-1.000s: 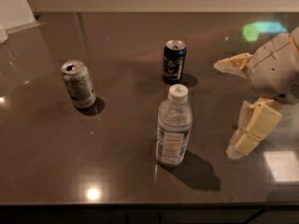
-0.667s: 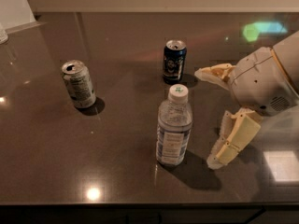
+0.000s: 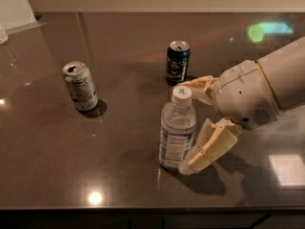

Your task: Move blue plastic bottle near pepsi can

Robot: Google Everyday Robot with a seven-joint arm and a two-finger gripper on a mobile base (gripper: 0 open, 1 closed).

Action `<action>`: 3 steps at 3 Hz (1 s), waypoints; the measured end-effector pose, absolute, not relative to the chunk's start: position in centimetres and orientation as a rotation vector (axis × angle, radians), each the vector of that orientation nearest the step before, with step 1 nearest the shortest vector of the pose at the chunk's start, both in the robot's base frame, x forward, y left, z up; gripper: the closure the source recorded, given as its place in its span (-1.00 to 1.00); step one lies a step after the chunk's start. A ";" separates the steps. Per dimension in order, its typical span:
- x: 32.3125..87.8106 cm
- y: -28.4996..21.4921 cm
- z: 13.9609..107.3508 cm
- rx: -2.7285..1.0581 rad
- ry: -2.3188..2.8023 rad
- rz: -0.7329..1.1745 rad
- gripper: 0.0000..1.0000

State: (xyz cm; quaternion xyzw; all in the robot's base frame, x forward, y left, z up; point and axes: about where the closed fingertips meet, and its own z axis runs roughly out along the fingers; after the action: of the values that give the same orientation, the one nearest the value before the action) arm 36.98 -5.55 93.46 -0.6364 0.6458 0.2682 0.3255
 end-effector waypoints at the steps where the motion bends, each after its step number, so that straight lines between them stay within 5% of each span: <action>1: 36.8 -4.7 93.4 -1.632 1.680 0.738 -0.38; 3: 37.8 -5.8 96.0 -1.547 1.681 0.690 0.54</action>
Offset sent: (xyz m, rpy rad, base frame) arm 0.0060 0.0027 0.0163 0.0960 -0.0149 -0.0689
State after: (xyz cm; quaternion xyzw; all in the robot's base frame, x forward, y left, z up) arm 37.82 -5.82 96.01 -0.6025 0.6548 0.2689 0.3686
